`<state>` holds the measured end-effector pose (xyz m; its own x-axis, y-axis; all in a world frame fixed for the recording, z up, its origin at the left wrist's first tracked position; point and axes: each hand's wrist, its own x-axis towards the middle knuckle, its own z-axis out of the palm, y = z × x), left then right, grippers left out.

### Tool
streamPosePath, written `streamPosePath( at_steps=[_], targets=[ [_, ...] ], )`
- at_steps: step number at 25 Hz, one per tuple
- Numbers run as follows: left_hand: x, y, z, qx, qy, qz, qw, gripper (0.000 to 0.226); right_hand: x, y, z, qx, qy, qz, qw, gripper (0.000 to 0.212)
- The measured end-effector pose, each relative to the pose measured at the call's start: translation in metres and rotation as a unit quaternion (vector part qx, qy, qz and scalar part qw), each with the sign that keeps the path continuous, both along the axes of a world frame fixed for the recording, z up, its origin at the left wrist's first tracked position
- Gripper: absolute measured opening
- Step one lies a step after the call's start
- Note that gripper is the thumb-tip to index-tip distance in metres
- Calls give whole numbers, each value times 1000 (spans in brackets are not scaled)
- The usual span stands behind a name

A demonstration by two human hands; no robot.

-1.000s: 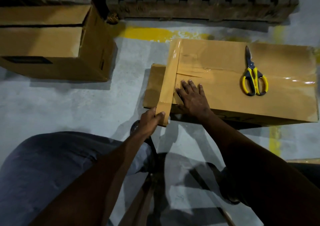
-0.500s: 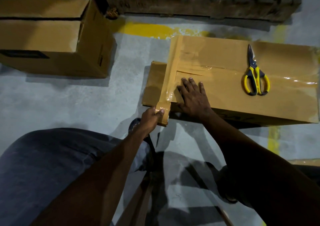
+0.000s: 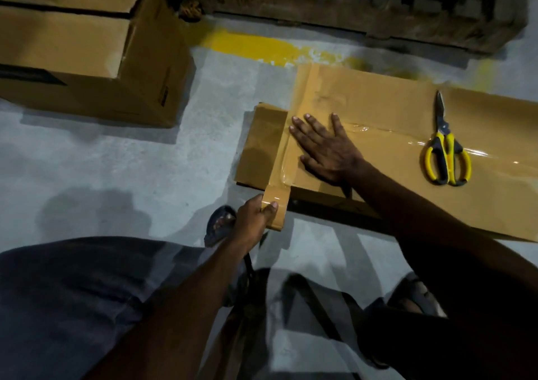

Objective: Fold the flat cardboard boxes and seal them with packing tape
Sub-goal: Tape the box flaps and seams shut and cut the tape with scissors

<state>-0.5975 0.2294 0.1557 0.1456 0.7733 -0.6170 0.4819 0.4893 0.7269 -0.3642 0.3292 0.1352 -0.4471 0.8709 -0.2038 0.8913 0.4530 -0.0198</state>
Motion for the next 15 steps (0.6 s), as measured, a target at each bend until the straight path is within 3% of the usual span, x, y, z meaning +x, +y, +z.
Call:
streamPosePath(
  at_steps=[6, 12, 15],
  targets=[
    [3, -3, -16, 13, -28, 38, 999, 21, 13, 71, 4, 4, -11, -111, 994, 71],
    [3, -4, -21, 17, -40, 58, 997, 33, 10, 112, 11, -36, -37, -176, 983, 73],
    [4, -5, -12, 11, -20, 51, 998, 26, -9, 94, 23, -52, 36, -271, 960, 70]
  ],
)
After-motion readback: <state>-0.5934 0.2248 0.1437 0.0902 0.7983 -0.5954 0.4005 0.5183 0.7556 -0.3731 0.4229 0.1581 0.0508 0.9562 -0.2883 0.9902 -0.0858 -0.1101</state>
